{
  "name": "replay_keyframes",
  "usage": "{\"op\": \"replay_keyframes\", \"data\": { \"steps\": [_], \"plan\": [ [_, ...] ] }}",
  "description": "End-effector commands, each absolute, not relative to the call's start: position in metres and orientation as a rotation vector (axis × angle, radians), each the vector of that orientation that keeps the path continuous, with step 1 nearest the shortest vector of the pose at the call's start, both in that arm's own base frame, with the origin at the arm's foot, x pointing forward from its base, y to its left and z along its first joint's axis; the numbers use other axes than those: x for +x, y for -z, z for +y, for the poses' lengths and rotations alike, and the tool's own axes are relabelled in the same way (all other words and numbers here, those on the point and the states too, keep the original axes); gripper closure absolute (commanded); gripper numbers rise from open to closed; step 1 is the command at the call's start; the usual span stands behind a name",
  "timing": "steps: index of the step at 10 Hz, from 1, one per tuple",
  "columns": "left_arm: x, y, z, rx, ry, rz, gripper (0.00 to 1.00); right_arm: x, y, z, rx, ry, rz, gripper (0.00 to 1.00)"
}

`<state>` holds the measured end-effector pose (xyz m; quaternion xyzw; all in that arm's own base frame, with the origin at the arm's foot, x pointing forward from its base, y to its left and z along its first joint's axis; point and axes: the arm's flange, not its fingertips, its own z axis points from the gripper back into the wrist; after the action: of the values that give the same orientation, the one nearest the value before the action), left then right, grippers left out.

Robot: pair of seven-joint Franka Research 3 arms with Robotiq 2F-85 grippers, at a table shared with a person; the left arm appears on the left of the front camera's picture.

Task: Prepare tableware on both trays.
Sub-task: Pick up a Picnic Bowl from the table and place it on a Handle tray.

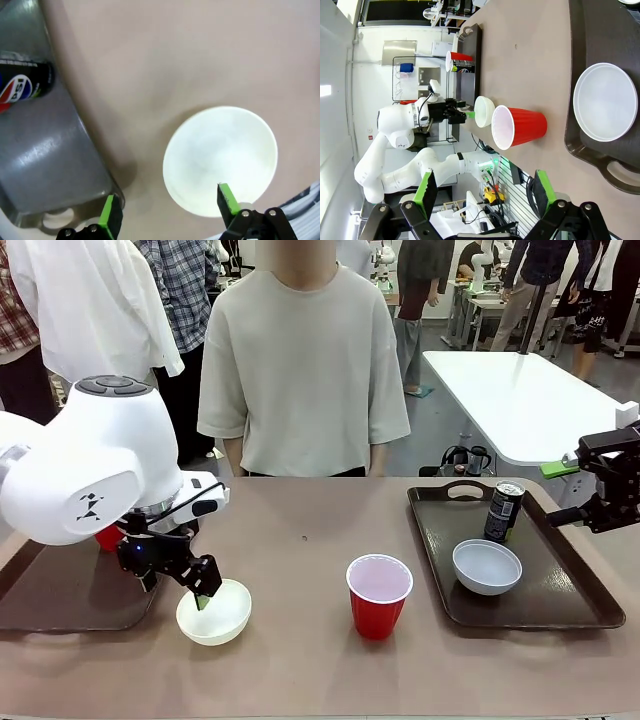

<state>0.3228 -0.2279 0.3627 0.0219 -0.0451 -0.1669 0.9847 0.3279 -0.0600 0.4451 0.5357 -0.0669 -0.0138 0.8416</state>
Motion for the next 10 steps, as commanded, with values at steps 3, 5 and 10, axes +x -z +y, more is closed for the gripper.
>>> {"op": "replay_keyframes", "data": {
  "steps": [3,5,10],
  "plan": [
    [0.3230,-0.3316,-0.2207,-0.058,0.295,-0.098,0.52,0.3261,-0.4440,-0.0624,1.129,0.001,-0.146,0.00],
    [0.3235,-0.3290,-0.2195,-0.042,0.287,-0.082,1.00,0.3261,-0.4440,-0.0624,1.129,0.001,-0.146,0.00],
    [0.3225,-0.3313,-0.2188,-0.035,0.293,-0.060,1.00,0.3261,-0.4440,-0.0624,1.129,0.001,-0.146,0.00]
  ]
}}
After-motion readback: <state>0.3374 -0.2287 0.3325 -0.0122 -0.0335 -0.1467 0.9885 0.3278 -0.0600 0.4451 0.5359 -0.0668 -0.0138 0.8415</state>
